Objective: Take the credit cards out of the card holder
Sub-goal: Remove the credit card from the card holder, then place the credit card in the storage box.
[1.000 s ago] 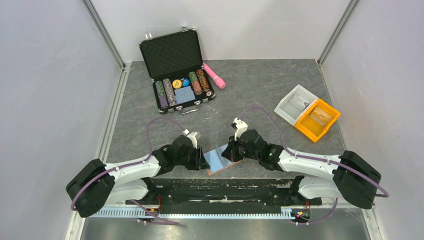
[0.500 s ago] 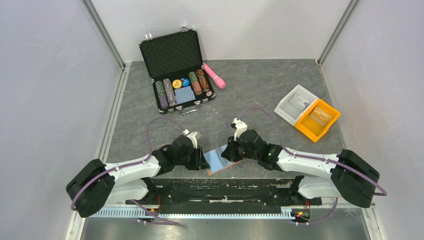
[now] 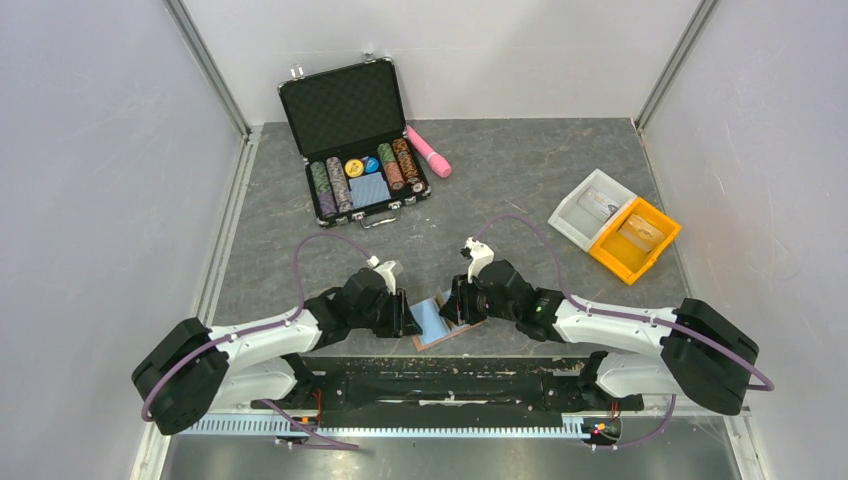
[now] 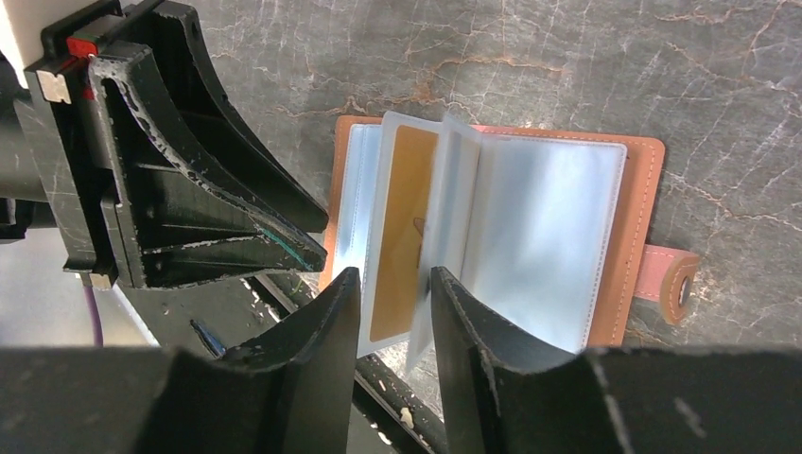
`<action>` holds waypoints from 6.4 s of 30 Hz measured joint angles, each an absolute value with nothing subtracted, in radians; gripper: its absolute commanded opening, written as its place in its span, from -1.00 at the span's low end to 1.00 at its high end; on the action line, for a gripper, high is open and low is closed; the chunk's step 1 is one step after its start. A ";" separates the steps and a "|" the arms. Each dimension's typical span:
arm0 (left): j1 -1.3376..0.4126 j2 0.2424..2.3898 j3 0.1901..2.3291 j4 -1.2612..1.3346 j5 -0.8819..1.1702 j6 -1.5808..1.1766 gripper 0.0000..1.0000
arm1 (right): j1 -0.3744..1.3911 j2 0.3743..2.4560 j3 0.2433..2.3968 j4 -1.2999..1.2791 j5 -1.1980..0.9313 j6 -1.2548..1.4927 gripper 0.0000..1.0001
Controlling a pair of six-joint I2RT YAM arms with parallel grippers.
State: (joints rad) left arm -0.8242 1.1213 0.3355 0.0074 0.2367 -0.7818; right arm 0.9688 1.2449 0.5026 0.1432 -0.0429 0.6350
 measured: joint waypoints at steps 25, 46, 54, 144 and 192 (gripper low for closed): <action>-0.825 0.985 0.372 -0.134 0.131 -0.788 0.10 | 0.980 1.183 0.551 -0.041 0.094 0.590 0.52; -0.824 1.083 0.382 -0.094 0.141 -0.793 -0.50 | 0.978 1.291 0.556 0.090 -0.037 0.565 -0.38; -0.825 1.172 0.379 0.017 0.145 -0.793 -0.54 | 0.925 1.347 0.526 0.151 -0.094 0.550 -0.44; -0.825 0.934 0.567 -0.222 0.363 -0.664 0.48 | 0.670 1.096 0.451 0.069 -0.819 0.288 -1.00; -0.825 0.799 0.357 0.242 0.244 -0.903 -0.96 | 0.669 1.027 0.081 0.925 -0.615 0.891 -0.23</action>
State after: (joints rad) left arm -0.8246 0.7986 0.3573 0.2424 0.2440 -0.9028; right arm 0.6693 1.0271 0.0811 0.9245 -0.6147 0.8913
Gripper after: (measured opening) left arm 0.030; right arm 0.424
